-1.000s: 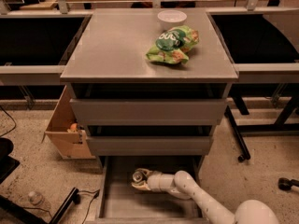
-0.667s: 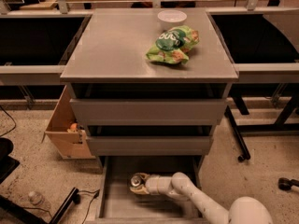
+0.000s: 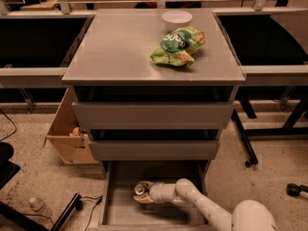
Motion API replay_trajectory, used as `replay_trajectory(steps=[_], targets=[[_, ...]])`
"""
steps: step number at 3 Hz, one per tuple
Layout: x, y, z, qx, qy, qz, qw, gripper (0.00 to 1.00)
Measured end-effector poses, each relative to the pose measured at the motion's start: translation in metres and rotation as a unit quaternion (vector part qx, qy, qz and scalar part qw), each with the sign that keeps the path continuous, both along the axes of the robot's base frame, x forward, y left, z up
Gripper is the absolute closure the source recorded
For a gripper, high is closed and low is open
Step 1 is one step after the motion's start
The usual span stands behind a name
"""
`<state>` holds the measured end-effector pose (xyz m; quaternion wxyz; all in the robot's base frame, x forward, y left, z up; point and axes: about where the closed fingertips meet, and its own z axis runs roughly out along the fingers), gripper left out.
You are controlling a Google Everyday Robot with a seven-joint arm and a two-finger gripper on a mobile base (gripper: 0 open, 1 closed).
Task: Place green can into bottom drawer
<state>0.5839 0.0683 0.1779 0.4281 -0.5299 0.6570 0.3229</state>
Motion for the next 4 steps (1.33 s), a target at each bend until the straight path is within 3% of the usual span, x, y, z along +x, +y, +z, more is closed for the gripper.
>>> replay_trajectory(steps=[3,4], targets=[[-0.0001,0.0001,0.0000,0.000,0.000,0.000,1.0000,0.14],[-0.0001,0.0001,0.0000,0.000,0.000,0.000,1.0000,0.00]])
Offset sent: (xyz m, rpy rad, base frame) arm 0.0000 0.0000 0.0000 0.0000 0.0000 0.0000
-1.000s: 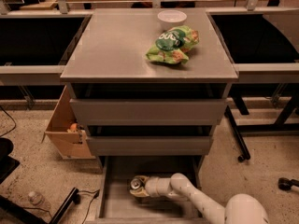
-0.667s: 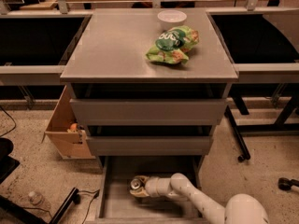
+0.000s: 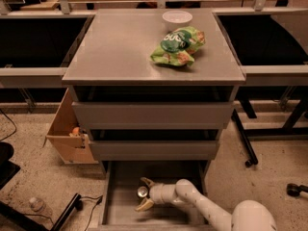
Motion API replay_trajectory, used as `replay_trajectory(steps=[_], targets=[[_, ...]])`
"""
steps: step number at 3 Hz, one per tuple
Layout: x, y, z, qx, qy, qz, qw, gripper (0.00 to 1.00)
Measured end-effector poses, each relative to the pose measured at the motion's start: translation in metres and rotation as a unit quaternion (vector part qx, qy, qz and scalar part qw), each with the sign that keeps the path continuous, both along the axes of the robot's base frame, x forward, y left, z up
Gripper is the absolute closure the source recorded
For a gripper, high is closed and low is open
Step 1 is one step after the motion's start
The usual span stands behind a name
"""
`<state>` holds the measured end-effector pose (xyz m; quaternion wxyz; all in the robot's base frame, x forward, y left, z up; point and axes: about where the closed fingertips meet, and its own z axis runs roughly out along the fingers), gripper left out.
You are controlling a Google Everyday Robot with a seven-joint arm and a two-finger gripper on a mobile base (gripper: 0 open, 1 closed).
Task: Place green can into bottom drawer
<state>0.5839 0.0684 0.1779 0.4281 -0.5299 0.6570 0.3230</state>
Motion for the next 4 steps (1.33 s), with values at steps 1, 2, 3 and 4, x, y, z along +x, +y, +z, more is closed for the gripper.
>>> replay_trajectory(steps=[1,2,3,4], targets=[[0.000,0.000,0.000,0.000,0.000,0.000,1.0000,0.00],[-0.009,0.004,0.013,-0.003,-0.009,0.017,0.9998,0.00],[-0.017,-0.023,0.046,-0.044,-0.022,0.021,0.9986,0.00],[-0.019,-0.065,0.091,-0.101,-0.021,-0.003,0.9947,0.00]])
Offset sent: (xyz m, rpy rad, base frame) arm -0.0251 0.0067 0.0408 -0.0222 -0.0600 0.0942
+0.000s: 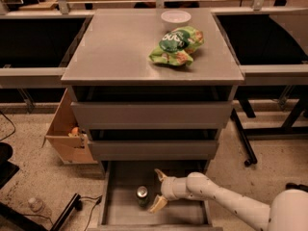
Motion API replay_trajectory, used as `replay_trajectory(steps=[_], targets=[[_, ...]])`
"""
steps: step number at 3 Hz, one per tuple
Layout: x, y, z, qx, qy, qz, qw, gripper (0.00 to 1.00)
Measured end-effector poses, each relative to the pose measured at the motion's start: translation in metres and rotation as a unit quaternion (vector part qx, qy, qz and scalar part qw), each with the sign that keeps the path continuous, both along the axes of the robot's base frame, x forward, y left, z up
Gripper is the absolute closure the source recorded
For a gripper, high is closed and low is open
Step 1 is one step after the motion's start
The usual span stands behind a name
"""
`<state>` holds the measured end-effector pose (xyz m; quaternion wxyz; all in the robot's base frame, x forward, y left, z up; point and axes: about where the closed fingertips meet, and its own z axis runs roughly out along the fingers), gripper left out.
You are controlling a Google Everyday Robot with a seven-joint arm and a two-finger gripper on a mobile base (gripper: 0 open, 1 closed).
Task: Place green can into bottom drawer
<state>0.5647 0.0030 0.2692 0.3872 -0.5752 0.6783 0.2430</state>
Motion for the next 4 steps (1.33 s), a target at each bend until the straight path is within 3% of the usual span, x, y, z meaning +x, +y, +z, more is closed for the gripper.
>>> replay_trajectory(steps=[1,2,3,4], targets=[[-0.011,-0.012,0.050,-0.037,0.012,-0.018,0.9991,0.00],[-0.045,0.007,0.121,-0.078,0.031,-0.024,0.9962,0.00],[-0.044,0.008,0.120,-0.078,0.030,-0.025,0.9962,0.00],[-0.052,-0.027,0.169,-0.084,0.024,-0.090,0.9922,0.00]])
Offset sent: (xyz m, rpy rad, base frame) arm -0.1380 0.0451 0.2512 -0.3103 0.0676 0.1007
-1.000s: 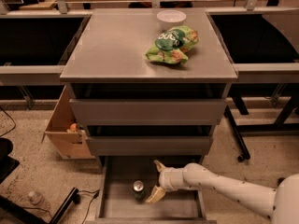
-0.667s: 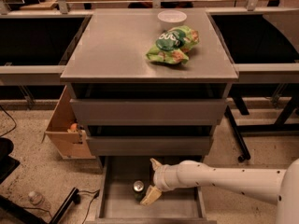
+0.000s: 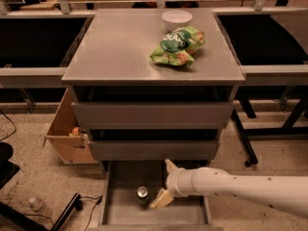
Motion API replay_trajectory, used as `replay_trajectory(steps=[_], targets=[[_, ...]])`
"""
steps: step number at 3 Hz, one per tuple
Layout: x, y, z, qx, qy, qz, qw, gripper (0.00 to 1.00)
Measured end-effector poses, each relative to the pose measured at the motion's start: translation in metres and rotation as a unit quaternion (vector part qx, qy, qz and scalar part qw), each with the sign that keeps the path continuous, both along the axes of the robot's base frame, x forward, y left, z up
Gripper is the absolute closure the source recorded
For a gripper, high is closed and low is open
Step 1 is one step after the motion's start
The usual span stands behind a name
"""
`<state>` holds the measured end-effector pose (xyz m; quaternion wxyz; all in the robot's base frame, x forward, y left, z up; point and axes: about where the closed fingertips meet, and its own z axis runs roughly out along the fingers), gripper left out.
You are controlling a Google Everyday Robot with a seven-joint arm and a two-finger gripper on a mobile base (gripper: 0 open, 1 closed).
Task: Place green can into bottom drawer
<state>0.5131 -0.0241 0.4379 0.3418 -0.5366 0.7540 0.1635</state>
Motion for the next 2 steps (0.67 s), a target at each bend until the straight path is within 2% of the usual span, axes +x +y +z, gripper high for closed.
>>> replay_trajectory(steps=[1,2], targets=[[-0.021,-0.044,0.068,0.004,-0.013,-0.077,0.9969,0.00],[-0.052,-0.094,0.128,-0.016,-0.016,-0.173,0.9847,0.00]])
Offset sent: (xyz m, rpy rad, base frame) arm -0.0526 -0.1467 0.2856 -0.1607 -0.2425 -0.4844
